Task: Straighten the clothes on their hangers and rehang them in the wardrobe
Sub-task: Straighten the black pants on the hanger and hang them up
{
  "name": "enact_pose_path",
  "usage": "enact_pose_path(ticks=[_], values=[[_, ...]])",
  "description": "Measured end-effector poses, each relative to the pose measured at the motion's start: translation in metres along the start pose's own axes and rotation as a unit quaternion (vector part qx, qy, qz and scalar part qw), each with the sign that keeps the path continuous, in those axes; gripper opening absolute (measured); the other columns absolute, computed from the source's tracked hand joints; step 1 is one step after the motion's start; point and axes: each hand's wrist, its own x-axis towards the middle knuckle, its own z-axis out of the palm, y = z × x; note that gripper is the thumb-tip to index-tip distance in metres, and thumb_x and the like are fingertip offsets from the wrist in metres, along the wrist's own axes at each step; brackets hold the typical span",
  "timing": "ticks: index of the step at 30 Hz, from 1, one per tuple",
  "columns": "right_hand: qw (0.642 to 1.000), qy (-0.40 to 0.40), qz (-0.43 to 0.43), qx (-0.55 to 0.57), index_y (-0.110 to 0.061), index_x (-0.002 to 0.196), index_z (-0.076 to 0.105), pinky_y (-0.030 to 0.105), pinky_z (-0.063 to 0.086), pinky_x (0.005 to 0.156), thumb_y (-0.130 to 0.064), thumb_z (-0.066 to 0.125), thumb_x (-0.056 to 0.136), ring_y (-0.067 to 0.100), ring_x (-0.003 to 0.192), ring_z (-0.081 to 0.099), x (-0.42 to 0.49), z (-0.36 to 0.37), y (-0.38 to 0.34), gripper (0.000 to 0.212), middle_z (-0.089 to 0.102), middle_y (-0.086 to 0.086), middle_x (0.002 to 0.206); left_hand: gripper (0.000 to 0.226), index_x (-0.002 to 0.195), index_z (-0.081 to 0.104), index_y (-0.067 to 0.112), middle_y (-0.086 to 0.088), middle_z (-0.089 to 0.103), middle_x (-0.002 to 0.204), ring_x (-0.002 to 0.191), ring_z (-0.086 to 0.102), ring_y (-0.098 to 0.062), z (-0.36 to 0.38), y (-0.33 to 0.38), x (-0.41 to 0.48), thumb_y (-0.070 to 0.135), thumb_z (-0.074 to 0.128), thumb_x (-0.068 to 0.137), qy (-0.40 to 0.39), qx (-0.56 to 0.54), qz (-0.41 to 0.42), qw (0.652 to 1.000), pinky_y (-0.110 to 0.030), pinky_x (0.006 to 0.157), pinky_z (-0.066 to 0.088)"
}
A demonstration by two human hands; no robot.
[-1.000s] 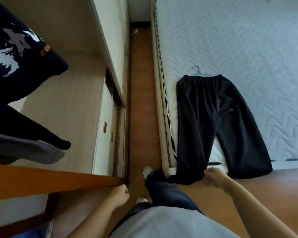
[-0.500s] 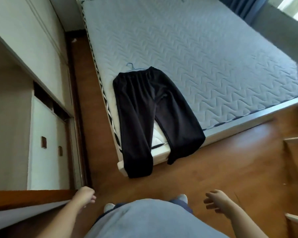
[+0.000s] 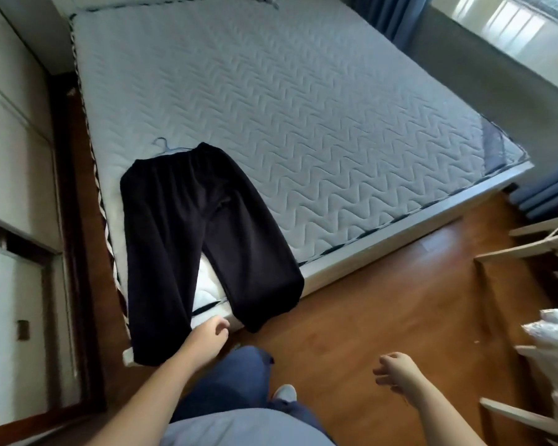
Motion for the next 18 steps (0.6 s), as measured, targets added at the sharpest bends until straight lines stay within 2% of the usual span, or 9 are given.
enact_pose_path(ticks=[2, 6, 8, 11, 14, 16, 18], values=[[1.000, -0.017, -0.002, 0.002, -0.008, 0.107, 0.050, 0.024, 0.032, 0.055, -0.018, 0.039, 0.095, 0.019, 0.064, 0.060, 0.004, 0.009, -0.018, 0.019, 0.065, 0.009, 0.084, 0.017, 0.101, 0.059, 0.016, -0.012, 0.066, 0.107, 0.100, 0.060, -0.027, 0.001, 0.001, 0.012, 0.013, 0.049, 0.088, 0.010, -0.025, -0.021, 0.999, -0.029, 0.083, 0.044], [0.998, -0.050, -0.022, -0.036, -0.011, 0.099, 0.050, 0.020, 0.026, 0.051, -0.017, 0.040, 0.095, 0.016, 0.058, 0.058, 0.013, 0.025, -0.062, 0.012, 0.064, 0.009, 0.087, 0.014, 0.096, 0.061, 0.013, -0.009, 0.064, 0.101, 0.097, 0.059, -0.026, -0.008, -0.011, 0.032, 0.010, 0.051, 0.088, 0.059, -0.079, -0.064, 0.993, -0.026, 0.077, 0.039], [0.997, -0.045, -0.036, -0.049, -0.011, 0.099, 0.049, 0.019, 0.025, 0.050, -0.015, 0.040, 0.095, 0.016, 0.056, 0.057, 0.022, 0.026, -0.090, 0.011, 0.064, 0.010, 0.086, 0.011, 0.091, 0.059, 0.014, -0.011, 0.065, 0.098, 0.094, 0.060, -0.027, -0.020, -0.018, 0.045, 0.008, 0.051, 0.088, 0.085, -0.137, -0.096, 0.982, -0.028, 0.075, 0.038], [0.996, -0.031, -0.052, -0.063, -0.010, 0.101, 0.050, 0.021, 0.027, 0.052, -0.014, 0.040, 0.095, 0.017, 0.057, 0.057, 0.032, 0.028, -0.144, 0.012, 0.065, 0.011, 0.086, 0.014, 0.095, 0.061, 0.008, -0.014, 0.065, 0.096, 0.089, 0.060, -0.030, -0.048, -0.026, 0.073, 0.004, 0.050, 0.087, 0.114, -0.211, -0.145, 0.960, -0.033, 0.077, 0.043], [0.993, -0.024, -0.052, -0.102, -0.008, 0.101, 0.050, 0.021, 0.028, 0.052, -0.014, 0.040, 0.095, 0.018, 0.058, 0.058, 0.041, 0.044, -0.207, 0.013, 0.065, 0.012, 0.086, 0.019, 0.096, 0.060, 0.004, -0.010, 0.063, 0.082, 0.079, 0.060, -0.027, -0.087, -0.030, 0.105, 0.000, 0.044, 0.086, 0.119, -0.256, -0.179, 0.942, -0.031, 0.074, 0.043], [0.987, -0.035, -0.067, -0.139, -0.009, 0.092, 0.050, 0.019, 0.029, 0.050, -0.013, 0.040, 0.095, 0.017, 0.058, 0.057, 0.047, 0.065, -0.252, 0.011, 0.063, 0.011, 0.084, 0.017, 0.093, 0.060, 0.007, -0.007, 0.063, 0.079, 0.077, 0.060, -0.025, -0.112, -0.033, 0.132, 0.001, 0.044, 0.086, 0.113, -0.255, -0.183, 0.943, -0.027, 0.067, 0.042], [0.977, -0.042, -0.098, -0.182, -0.010, 0.077, 0.049, 0.018, 0.036, 0.049, -0.007, 0.042, 0.092, 0.016, 0.057, 0.052, 0.056, 0.092, -0.298, 0.016, 0.058, 0.010, 0.077, 0.016, 0.089, 0.059, 0.013, -0.009, 0.066, 0.088, 0.085, 0.062, -0.027, -0.137, -0.039, 0.164, 0.006, 0.045, 0.086, 0.103, -0.231, -0.185, 0.950, -0.029, 0.071, 0.044]])
